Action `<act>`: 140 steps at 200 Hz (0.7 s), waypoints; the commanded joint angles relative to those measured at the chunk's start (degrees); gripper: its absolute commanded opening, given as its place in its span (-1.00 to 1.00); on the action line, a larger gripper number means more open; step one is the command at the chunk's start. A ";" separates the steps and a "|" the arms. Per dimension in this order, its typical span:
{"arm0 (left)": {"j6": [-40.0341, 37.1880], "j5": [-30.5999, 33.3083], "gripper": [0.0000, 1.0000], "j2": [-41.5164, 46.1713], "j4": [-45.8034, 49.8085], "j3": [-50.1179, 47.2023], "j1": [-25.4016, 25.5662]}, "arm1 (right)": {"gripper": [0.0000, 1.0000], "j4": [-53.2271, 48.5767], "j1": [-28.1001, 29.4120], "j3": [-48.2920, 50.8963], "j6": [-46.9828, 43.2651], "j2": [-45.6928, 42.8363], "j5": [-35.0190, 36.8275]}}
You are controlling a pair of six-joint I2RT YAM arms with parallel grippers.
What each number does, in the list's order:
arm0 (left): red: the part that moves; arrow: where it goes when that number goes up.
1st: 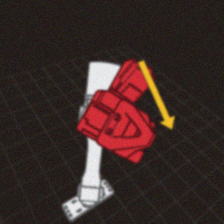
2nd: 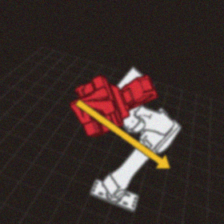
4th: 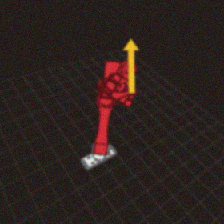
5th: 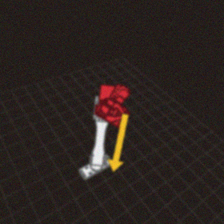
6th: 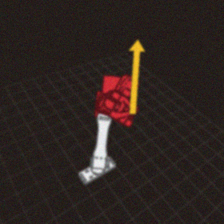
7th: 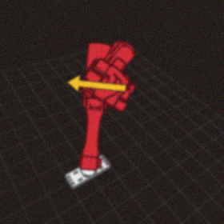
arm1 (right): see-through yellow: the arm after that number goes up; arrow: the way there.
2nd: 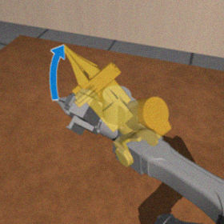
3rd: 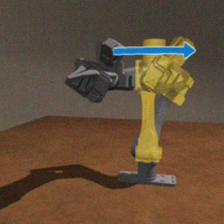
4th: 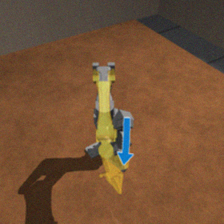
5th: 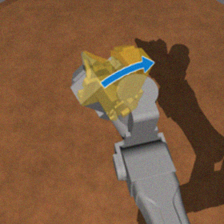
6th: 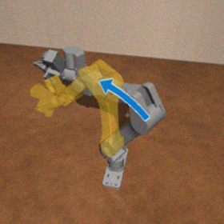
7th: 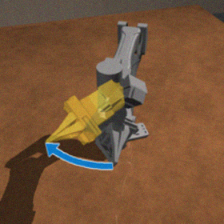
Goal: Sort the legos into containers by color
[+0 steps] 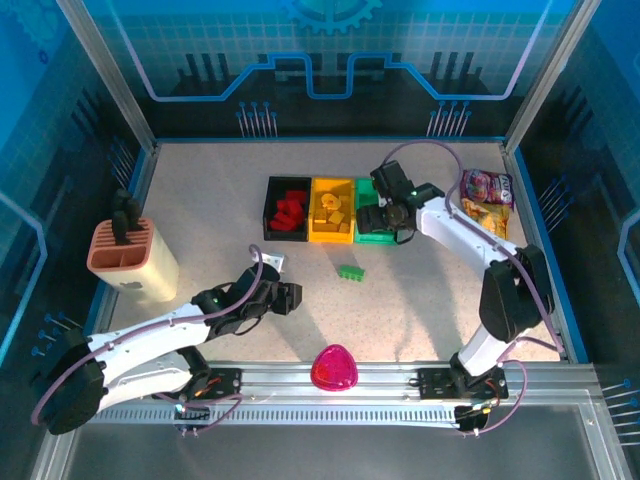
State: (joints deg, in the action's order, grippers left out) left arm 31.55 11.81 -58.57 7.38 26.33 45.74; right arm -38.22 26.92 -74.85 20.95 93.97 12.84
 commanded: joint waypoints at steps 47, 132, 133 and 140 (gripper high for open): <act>0.38 -0.06 -0.03 1.35 -1.42 -0.43 0.59 | 0.77 3.76 7.43 7.34 -7.18 -2.99 -5.68; -2.09 2.78 0.00 15.98 1.71 -2.67 0.68 | 0.64 2.53 12.01 7.41 -13.54 5.73 -8.31; -2.06 2.82 0.00 16.09 1.87 -2.63 0.68 | 0.64 2.53 12.01 7.43 -13.56 5.80 -8.42; -2.17 3.07 0.00 16.78 2.70 -2.66 0.67 | 0.63 2.65 12.03 7.44 -13.86 6.46 -8.81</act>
State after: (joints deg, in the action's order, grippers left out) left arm 31.05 12.56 -44.29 6.63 24.21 46.04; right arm -35.48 38.50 -67.79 9.15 98.76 5.52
